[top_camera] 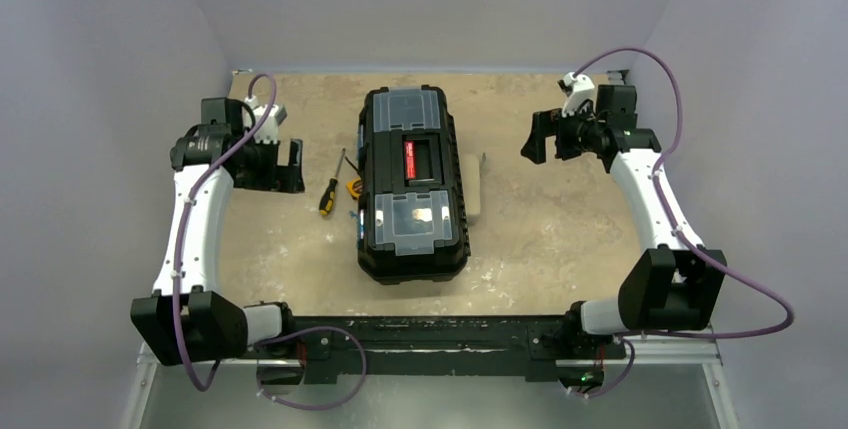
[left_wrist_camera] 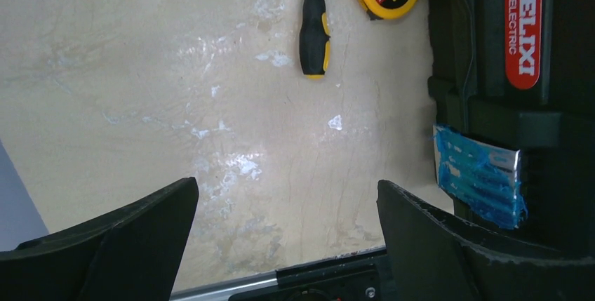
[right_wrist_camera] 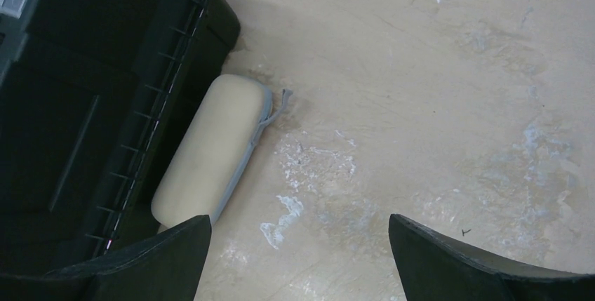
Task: Open the umbrella
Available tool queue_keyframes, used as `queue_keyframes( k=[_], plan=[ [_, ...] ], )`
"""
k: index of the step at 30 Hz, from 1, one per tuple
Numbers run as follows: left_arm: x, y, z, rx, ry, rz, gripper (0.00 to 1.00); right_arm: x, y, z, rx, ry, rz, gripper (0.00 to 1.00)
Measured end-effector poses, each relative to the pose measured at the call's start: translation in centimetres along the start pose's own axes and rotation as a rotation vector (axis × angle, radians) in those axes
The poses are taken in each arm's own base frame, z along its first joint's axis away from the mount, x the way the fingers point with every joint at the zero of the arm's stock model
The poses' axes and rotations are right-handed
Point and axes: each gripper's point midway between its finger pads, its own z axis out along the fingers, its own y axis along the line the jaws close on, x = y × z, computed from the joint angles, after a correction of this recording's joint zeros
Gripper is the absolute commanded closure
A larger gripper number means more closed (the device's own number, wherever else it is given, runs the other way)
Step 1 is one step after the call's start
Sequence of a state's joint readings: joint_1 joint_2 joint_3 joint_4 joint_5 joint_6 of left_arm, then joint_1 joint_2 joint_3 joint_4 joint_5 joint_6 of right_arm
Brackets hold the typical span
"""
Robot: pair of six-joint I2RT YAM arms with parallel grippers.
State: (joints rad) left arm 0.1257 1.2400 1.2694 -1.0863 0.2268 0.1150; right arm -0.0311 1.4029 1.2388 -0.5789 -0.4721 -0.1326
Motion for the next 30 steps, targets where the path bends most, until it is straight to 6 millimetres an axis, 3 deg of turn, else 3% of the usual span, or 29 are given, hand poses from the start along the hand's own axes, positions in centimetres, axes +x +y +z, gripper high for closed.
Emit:
queue_keyframes(
  k=[4, 13, 25, 30],
  plan=[
    [-2.7, 0.4, 0.5, 0.003, -0.013, 0.015, 0.0, 0.8, 0.3, 0.1, -0.022, 0.014, -0.016, 0.01],
    [-8.1, -0.4, 4.7, 0.036, 0.007, 0.101, 0.01, 2.4, 1.2, -0.7, -0.059, 0.036, -0.11, 0.01],
    [-12.0, -9.0, 9.5, 0.172, 0.005, 0.254, 0.04, 5.4, 0.8, -1.7, -0.065, 0.088, -0.382, 0.01],
    [-13.8, -10.4, 11.3, 0.156, -0.001, 0.296, 0.05, 7.9, 1.2, -2.3, -0.108, 0.151, -0.477, 0.01]
  ],
)
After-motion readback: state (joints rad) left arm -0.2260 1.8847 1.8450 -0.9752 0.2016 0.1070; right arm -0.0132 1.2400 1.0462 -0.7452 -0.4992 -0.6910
